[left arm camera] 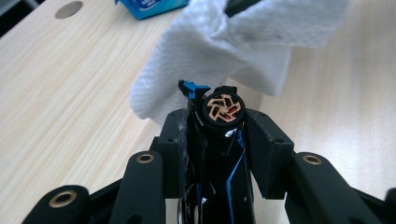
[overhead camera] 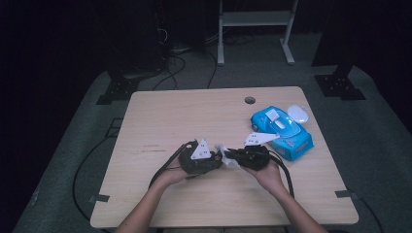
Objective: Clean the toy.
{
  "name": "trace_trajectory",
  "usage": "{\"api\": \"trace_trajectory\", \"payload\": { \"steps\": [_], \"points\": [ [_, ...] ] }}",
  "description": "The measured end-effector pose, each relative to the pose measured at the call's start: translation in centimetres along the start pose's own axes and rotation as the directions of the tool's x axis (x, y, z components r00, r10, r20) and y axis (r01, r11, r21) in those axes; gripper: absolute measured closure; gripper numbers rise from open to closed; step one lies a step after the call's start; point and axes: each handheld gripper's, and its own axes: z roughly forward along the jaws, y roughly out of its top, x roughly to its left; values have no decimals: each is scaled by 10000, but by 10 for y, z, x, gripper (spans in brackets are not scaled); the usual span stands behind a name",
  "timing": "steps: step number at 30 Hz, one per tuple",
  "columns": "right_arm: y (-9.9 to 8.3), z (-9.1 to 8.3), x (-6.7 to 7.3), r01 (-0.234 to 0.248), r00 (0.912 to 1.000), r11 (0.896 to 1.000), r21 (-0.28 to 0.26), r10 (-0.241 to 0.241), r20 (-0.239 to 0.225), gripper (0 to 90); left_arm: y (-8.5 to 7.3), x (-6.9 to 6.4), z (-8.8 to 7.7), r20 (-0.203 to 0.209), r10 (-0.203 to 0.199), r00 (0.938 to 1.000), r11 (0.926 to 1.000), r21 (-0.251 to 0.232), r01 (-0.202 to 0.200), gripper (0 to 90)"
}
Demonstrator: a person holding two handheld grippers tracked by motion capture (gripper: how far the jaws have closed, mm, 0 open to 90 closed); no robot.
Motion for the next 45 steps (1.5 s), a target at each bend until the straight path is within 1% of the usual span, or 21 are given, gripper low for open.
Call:
{"api": "trace_trajectory", "payload": {
  "steps": [3,5,8,10,12,14,16,17,19,20,22,23,25,26,27,28,32,35,37,41,45],
  "points": [
    [-1,4,2,-88,9998,9999,60,89,-182,855,-2,0,0,83,-78,9999,9999,73,77,601],
    [0,5,4,-114,9993,9999,-8,113,-360,855,-5,1,-1,252,-219,9994,9997,53,218,583],
    [3,7,6,-223,9974,9997,-134,213,-686,855,-9,4,-5,463,-585,9972,9982,-87,590,571],
    [4,12,7,-183,9970,9998,-20,181,-752,854,-12,7,-10,620,-852,9944,9959,-254,869,570],
    [4,17,7,-175,9965,9998,86,182,-817,854,-14,8,-15,709,-924,9932,9951,-287,946,561],
    [6,22,7,-70,9965,9997,225,88,-837,854,-16,11,-23,836,-1110,9903,9921,-491,1154,555],
    [8,26,8,-40,9958,9997,259,64,-915,854,-18,14,-30,752,-1180,9902,9905,-614,1227,547],
    [10,28,8,-41,9959,9995,327,70,-904,854,-19,16,-34,795,-1282,9886,9886,-685,1337,546],
    [11,31,7,-34,9957,9991,428,73,-925,854,-22,19,-40,689,-1475,9867,9847,-835,1530,536],
    [11,32,6,-62,9957,9990,435,102,-923,854,-24,21,-43,751,-1665,9832,9802,-960,1733,536],
    [10,34,5,-109,9955,9988,483,154,-937,854,-28,24,-46,802,-1901,9785,9743,-1071,1980,528],
    [10,35,5,-112,9956,9985,544,161,-921,854,-29,25,-47,760,-1995,9769,9730,-1024,2067,521],
    [8,38,3,-154,9955,9977,663,215,-928,853,-33,26,-46,822,-2157,9730,9695,-1006,2234,513],
    [8,38,3,-197,9953,9976,667,259,-933,854,-35,26,-45,813,-2177,9726,9697,-949,2250,508],
    [8,39,3,-195,9955,9978,634,253,-911,853,-36,26,-45,910,-2308,9687,9659,-985,2394,504],
    [8,39,3,-136,9958,9978,647,194,-900,853,-37,26,-44,965,-2377,9665,9638,-1003,2470,501],
    [8,38,4,-70,9956,9974,719,137,-926,854,-37,23,-43,889,-2265,9699,9663,-1049,2353,476],
    [7,35,7,81,9957,9970,775,-9,-928,854,-37,18,-43,962,-2192,9709,9670,-1110,2294,471],
    [5,33,9,194,9954,9966,806,-117,-948,854,-37,15,-42,989,-2086,9730,9691,-1132,2193,453],
    [3,28,14,363,9952,9957,857,-282,-940,854,-37,13,-39,1157,-2001,9729,9704,-1136,2130,450],
    [0,26,16,485,9955,9954,826,-414,-853,855,-37,13,-38,1159,-1979,9733,9704,-1172,2113,449]
  ]
}}
